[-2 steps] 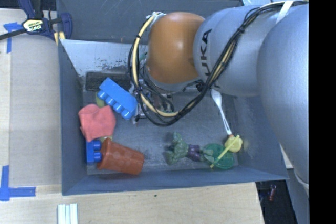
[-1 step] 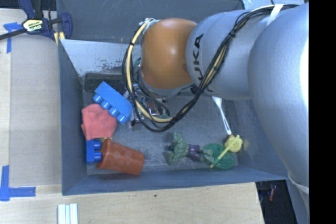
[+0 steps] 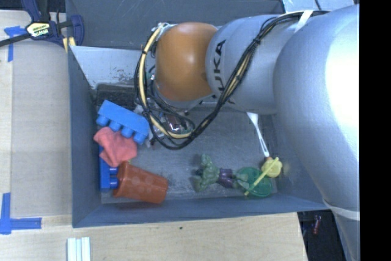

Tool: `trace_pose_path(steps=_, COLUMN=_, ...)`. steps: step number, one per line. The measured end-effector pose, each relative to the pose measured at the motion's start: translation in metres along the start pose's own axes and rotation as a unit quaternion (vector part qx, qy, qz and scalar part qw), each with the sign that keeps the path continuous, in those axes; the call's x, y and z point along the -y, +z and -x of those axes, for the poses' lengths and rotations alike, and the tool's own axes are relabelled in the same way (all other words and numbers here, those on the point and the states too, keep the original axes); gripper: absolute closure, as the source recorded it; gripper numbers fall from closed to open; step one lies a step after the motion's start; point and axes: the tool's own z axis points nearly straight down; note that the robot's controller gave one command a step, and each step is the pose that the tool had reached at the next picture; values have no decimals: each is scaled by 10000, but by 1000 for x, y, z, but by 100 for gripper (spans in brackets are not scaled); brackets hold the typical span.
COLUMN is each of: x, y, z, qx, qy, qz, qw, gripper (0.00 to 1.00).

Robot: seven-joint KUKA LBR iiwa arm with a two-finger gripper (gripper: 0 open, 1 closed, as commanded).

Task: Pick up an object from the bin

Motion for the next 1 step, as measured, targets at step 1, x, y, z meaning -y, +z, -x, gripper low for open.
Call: trace_pose_path(steps=1, x=-3, y=26, z=-2, qx=-49, qy=611, qz=5, qw=9981, gripper=100)
